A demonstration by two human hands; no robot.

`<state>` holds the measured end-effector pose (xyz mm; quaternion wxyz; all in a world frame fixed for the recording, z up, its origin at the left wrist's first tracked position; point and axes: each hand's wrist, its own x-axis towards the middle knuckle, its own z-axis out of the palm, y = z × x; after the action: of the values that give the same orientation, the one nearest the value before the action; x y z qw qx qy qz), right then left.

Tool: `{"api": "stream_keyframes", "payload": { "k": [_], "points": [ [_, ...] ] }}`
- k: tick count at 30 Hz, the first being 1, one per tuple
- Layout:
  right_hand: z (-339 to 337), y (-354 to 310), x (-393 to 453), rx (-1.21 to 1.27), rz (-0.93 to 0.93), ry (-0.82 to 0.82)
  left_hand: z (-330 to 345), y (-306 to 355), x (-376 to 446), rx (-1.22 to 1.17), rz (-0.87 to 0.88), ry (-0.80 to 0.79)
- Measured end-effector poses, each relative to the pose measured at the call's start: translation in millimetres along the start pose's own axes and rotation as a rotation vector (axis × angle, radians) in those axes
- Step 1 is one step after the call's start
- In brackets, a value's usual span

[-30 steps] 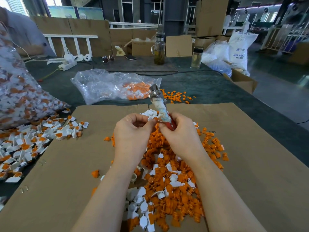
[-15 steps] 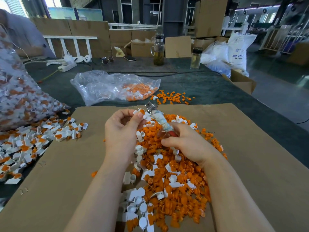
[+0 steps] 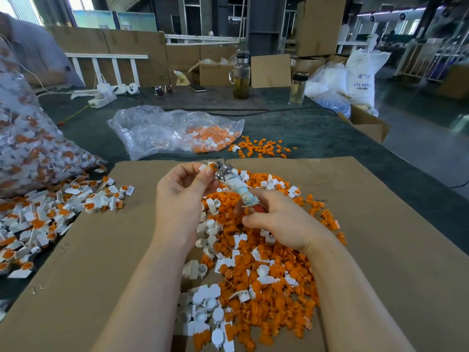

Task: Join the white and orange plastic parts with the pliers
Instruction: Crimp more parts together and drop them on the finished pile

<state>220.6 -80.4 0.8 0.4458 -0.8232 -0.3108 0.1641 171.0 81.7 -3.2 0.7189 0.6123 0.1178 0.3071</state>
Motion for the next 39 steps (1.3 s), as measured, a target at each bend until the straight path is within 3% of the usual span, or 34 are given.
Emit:
{"api": "stream_keyframes", "payload": {
  "k": [3, 10, 14, 29, 32, 35, 39],
  "points": [
    [2.5, 0.5, 0.8, -0.016, -0.022, 0.087, 2.2, 0.8, -1.4, 0.03, -0.007, 0.028],
    [15.7, -0.1, 11.2, 0.004, -0.147, 0.517, 14.4, -2.6, -8.4, 0.327, 0.033, 0.043],
    [20.1, -0.3, 15.7, -0.035, -0.169, 0.603, 19.2, -6.5, -11.3, 0.398, 0.061, 0.014],
    [19.6, -0.7, 14.8, 0.029, -0.104, 0.564, 20.7, -5.8, -15.3, 0.504, 0.158, -0.001],
    [15.7, -1.1, 11.7, 0.115, -0.084, 0.458, 19.1, -4.0, -13.5, 0.441, 0.101, -0.002],
    [7.3, 0.8, 5.9, 0.205, -0.064, 0.316, 13.7, -0.5, -8.9, 0.221, 0.019, 0.006],
    [-1.2, 3.6, 1.0, 0.163, -0.016, 0.14, 3.6, 1.7, -3.8, 0.028, -0.007, 0.0]
  ]
}}
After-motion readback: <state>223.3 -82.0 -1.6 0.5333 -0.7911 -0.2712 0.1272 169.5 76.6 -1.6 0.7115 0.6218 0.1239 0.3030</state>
